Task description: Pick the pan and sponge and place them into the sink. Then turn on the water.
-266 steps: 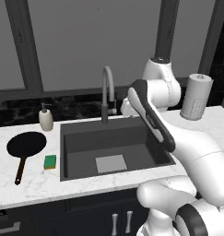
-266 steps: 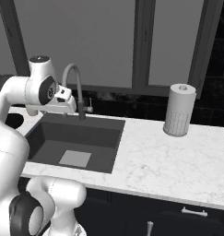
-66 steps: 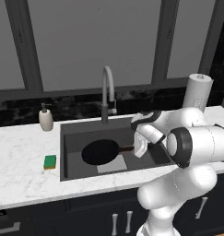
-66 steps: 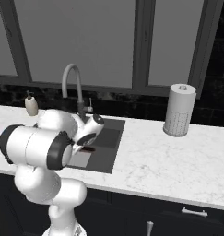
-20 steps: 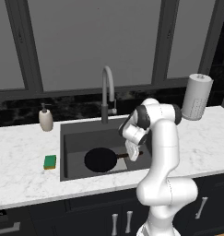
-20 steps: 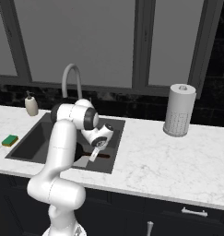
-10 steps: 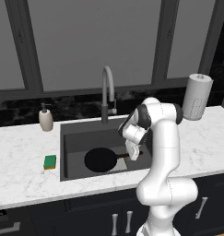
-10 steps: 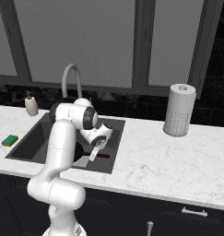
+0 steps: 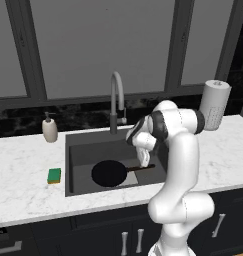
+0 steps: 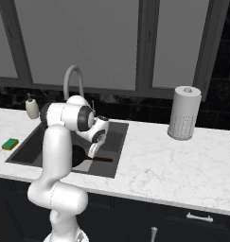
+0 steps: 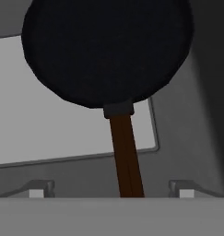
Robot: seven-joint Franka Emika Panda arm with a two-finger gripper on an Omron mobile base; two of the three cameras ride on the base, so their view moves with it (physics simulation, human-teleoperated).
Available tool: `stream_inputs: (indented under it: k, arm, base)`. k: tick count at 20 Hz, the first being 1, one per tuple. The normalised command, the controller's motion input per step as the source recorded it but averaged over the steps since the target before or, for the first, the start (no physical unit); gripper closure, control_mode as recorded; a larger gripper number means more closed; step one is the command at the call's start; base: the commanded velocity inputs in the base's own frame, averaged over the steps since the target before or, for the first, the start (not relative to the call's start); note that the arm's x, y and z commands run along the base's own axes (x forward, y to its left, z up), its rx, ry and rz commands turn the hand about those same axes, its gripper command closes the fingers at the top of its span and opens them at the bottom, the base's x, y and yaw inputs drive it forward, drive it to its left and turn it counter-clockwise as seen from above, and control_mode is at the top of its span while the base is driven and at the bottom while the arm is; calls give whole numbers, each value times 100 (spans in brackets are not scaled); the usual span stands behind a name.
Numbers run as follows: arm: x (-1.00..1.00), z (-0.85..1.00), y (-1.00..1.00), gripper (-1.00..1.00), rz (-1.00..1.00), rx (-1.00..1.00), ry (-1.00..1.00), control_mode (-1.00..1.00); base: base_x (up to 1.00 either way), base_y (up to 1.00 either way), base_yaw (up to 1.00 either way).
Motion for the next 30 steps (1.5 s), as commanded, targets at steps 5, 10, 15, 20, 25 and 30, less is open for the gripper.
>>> stream_inputs:
  k: [5, 10, 15, 20, 25, 30]
  arm:
    - [-67, 66, 0, -100, -16, -1, -1, -100]
    - [-59, 90, 8, -100, -21, -5, -10, -100]
    - [-30, 100, 39, -100, -22, -10, -2, -100]
    - [-27, 100, 31, -100, -21, -1, 0, -100]
    - [-33, 80, 14, -100, -38, 1, 11, -100]
    - [-63, 50, 30, -100, -56, 9, 4, -100]
  base:
    - [0, 0, 0]
    - [0, 0, 0]
    - [0, 0, 0]
    - [0, 0, 0]
    - [0, 0, 0]
    - [0, 0, 0]
